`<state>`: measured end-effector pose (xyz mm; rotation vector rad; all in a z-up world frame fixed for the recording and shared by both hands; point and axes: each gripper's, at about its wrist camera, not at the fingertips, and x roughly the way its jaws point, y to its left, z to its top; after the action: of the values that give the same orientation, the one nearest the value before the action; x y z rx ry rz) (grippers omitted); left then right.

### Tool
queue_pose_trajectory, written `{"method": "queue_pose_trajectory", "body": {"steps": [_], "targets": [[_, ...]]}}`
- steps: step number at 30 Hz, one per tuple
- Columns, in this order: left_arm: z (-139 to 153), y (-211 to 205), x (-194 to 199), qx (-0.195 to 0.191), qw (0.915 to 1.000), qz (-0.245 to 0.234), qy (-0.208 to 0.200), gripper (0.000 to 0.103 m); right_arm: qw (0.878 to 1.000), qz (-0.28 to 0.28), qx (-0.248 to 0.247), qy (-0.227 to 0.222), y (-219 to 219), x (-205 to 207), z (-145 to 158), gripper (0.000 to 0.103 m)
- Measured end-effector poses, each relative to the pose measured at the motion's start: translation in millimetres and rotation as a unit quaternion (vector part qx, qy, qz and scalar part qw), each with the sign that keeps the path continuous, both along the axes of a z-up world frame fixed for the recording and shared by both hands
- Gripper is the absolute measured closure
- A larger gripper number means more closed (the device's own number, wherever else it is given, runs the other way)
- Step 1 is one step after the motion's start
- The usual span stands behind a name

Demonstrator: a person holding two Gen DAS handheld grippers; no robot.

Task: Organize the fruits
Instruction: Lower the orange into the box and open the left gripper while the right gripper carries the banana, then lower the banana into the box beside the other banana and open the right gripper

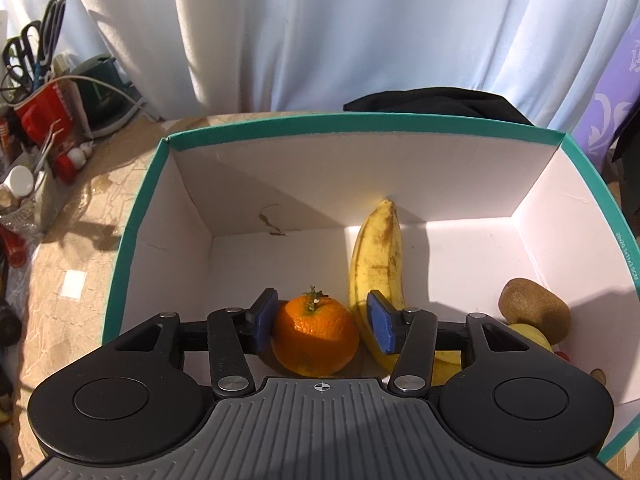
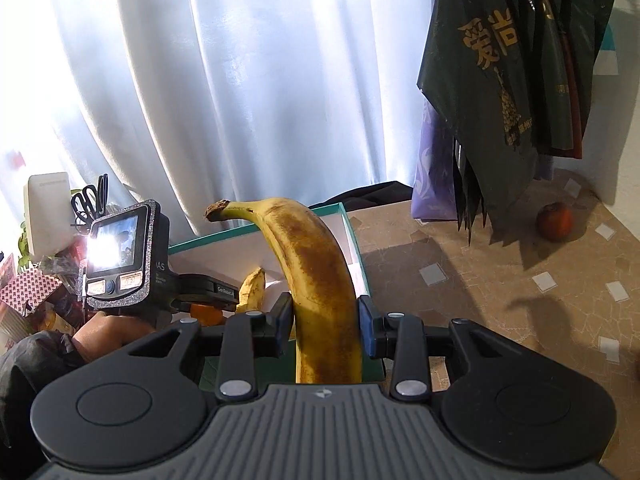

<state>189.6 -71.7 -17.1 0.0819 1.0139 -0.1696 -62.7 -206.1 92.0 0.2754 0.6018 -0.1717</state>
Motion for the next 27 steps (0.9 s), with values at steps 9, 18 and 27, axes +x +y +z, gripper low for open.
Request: {"method": "queue_pose_trajectory", "body": {"steps": [9, 18, 27], "targets": [[27.9, 5.3, -22.9, 0.002, 0.9978, -0.004, -0.066, 0.007, 1.0, 0.0, -0.004, 0.001, -0.3, 8.6, -0.8, 0.07], [59.1, 16.3, -65.8, 0.023, 0.9944, -0.006, -0.103, 0.002, 1.0, -0.005, -0.003, -0.002, -0.8, 13.3, -1.9, 0.07], [77.0, 43.1, -110.7, -0.018, 0.994, 0.014, -0.107, 0.0, 1.0, -0.001, -0.002, 0.003, 0.5, 35.0, -8.2, 0.07]]}}
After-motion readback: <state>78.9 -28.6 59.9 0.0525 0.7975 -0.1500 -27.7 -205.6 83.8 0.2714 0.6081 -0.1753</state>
